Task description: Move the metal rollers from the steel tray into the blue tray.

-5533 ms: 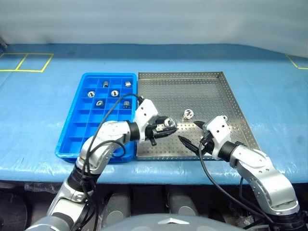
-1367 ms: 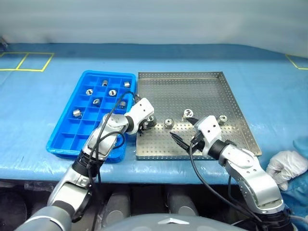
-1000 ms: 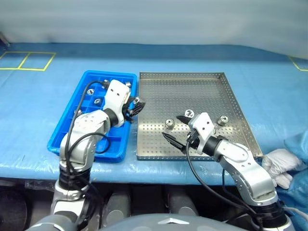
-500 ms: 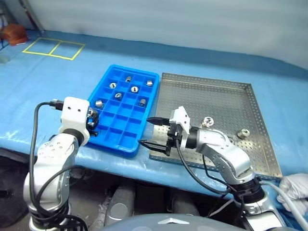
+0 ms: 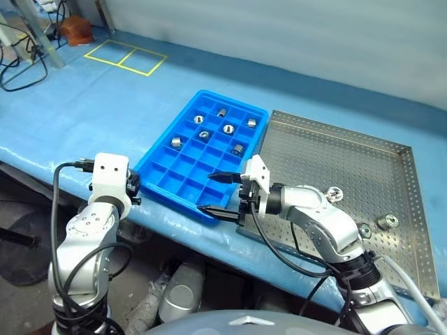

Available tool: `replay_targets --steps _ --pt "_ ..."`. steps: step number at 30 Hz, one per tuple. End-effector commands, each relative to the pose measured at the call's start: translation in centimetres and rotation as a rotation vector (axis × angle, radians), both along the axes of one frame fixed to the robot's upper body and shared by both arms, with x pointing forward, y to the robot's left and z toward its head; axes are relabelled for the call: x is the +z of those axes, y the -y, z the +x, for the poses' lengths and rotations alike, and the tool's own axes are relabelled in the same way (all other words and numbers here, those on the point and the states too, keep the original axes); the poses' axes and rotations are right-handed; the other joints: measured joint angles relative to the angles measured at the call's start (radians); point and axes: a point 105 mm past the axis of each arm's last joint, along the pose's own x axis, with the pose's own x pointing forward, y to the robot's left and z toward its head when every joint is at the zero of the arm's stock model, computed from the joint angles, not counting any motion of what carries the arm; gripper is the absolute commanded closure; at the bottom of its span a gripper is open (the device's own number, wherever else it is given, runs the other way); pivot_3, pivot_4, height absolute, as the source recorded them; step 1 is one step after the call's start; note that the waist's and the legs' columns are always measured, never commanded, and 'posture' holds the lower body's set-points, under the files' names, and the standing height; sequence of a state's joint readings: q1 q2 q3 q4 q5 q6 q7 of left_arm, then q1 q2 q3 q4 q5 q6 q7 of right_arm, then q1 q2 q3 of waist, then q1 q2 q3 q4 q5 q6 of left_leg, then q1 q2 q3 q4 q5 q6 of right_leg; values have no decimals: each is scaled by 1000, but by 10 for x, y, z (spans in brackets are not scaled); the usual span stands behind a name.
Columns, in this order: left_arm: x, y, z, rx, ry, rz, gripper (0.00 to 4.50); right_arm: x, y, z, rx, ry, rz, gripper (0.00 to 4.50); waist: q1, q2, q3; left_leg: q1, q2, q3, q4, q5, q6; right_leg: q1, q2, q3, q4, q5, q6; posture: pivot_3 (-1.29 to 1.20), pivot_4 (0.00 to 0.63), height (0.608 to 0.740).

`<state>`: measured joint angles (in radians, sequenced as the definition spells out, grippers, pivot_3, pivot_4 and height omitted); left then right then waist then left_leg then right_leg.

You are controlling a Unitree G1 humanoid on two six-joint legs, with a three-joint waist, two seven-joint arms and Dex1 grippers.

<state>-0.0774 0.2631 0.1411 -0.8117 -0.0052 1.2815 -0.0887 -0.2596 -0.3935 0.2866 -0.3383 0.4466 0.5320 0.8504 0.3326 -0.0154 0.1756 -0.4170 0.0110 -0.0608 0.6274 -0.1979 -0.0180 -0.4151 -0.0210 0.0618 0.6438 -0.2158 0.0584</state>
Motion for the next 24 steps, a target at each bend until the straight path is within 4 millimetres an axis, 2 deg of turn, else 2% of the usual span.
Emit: replay_targets --steps 1,7,12,22,24 --pt "12 5 7 -33 59 15 2656 12 -1 -4 10 47 23 0 14 0 0 -1 0 0 0 0 0 -1 0 0 0 0 0 444 150 740" --pt "27 18 16 -93 149 -9 2656 11 0 -6 0 43 16 0 40 0 0 -1 1 0 0 -1 -2 -2 1 -2 0 -1 -1 417 150 740" --pt "34 27 18 -134 201 -28 2656 9 1 -7 -6 42 8 0 42 0 0 -2 1 0 0 -2 -2 -2 1 -2 -1 -1 -1 414 150 740" --pt "6 33 14 -193 71 -33 2656 8 0 -9 -5 45 0 0 39 0 0 -2 2 0 0 -2 -2 -2 1 -3 -1 -1 -1 412 150 740" --pt "3 33 14 -195 58 -21 1930 8 0 -10 -6 46 -1 0 39 0 0 -2 2 0 0 -2 -2 -2 1 -3 -1 -1 -1 409 150 740"
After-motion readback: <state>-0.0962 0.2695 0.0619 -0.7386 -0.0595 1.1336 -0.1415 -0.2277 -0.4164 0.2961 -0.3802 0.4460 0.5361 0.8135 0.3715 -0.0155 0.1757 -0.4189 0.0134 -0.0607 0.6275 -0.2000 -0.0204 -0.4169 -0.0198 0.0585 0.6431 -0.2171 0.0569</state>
